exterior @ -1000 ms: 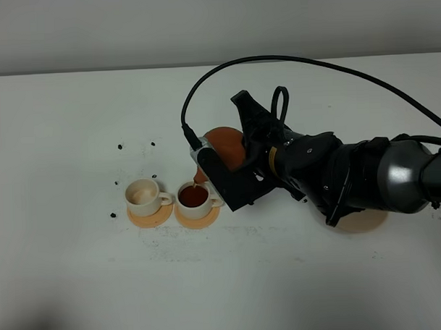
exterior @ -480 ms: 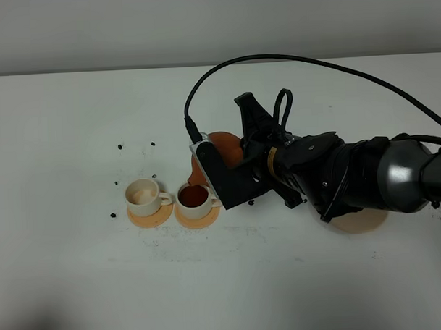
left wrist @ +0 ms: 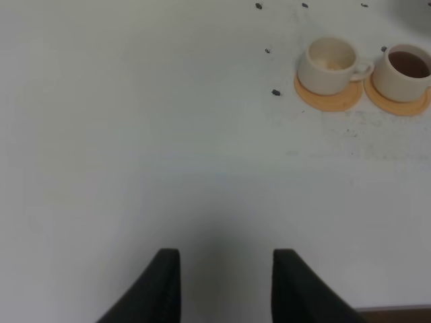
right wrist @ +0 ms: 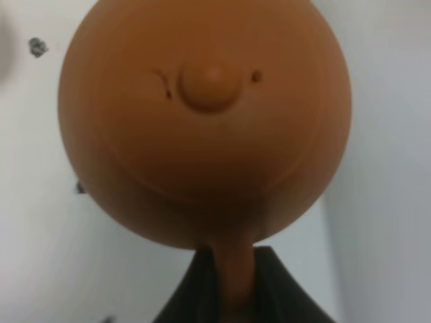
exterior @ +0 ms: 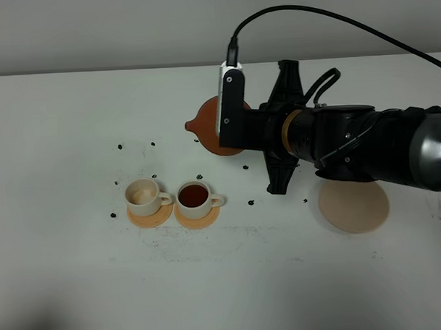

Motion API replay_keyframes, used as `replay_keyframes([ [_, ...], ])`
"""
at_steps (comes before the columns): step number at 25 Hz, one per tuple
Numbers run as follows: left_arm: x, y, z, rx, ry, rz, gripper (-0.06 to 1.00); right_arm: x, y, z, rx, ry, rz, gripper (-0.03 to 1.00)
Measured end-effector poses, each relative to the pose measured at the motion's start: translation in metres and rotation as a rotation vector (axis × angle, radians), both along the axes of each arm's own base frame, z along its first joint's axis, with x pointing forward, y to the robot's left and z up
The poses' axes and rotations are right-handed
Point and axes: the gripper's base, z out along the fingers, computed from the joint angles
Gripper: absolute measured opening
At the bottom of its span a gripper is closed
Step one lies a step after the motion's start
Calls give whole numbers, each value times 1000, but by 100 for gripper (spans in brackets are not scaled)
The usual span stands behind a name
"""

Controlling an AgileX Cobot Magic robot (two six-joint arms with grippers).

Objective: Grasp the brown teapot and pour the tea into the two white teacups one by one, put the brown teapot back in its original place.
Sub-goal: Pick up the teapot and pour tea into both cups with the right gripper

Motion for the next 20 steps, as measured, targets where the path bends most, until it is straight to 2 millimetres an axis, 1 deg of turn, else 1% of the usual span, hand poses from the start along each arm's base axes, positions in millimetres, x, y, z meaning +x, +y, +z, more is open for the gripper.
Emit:
replay_keyframes([
  [3, 0, 0, 0, 0, 0, 0, 31, -3, -6, 2, 131, 92, -149, 9],
  [6, 0, 0, 0, 0, 0, 0, 31, -11, -9, 7, 250, 184, -285, 9],
  [9, 0, 0, 0, 0, 0, 0, 31, -19, -11, 8, 349, 280, -392, 9],
  [16, 0, 0, 0, 0, 0, 0, 31, -48, -17, -7, 539, 426, -495, 9],
  [20, 0, 0, 0, 0, 0, 0, 31, -54, -26, -21, 648, 479, -579, 9],
])
